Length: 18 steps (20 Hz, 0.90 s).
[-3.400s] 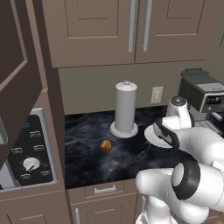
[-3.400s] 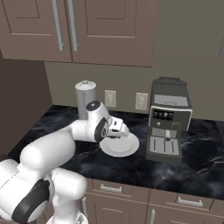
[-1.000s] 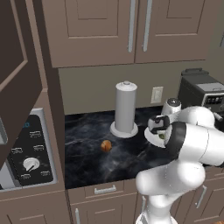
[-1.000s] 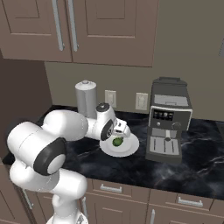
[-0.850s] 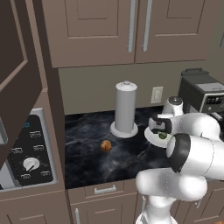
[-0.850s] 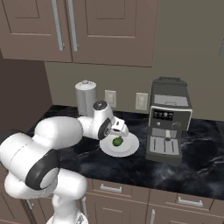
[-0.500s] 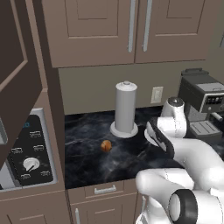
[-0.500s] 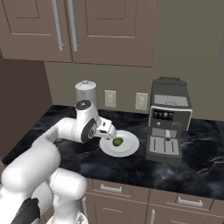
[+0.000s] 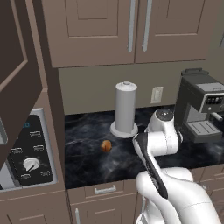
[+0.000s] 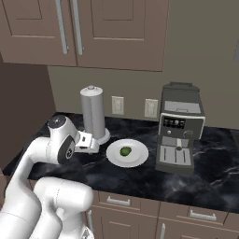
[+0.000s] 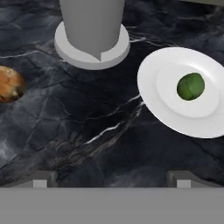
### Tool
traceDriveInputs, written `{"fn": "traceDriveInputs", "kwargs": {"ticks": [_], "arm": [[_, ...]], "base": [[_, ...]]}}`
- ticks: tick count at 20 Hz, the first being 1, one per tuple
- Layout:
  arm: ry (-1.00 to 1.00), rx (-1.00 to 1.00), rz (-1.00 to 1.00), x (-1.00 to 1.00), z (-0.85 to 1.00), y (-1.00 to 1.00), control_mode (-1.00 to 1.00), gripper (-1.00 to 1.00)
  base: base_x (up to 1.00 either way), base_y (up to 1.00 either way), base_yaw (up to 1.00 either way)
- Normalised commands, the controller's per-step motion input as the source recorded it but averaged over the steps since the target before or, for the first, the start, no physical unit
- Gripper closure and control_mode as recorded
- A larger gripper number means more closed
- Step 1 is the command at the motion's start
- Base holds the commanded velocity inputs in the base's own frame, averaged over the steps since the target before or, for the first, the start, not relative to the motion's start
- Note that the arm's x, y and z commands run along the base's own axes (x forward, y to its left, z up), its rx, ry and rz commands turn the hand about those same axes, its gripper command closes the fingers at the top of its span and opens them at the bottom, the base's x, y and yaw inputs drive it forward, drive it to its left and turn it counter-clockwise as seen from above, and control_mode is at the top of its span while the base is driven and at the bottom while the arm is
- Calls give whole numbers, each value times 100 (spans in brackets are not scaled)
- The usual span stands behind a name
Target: Pick the avocado and bread from the counter and place them on the plate. Then pick the jam from the cabinet and place it next to the plate. Lastly close the cabinet door.
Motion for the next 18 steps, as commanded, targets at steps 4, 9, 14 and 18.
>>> {"fn": "traceDriveInputs", "kwargs": {"ticks": [4, 9, 14, 18], "arm": [[2, 2, 10, 0, 27, 56, -100, -100], [6, 3, 9, 0, 30, 51, -100, -100], [12, 3, 7, 0, 29, 49, -100, -100], [8, 3, 9, 11, 5, 26, -100, -100]], "base": [[0, 0, 0], [0, 0, 0], [0, 0, 0], [0, 0, 0]]}}
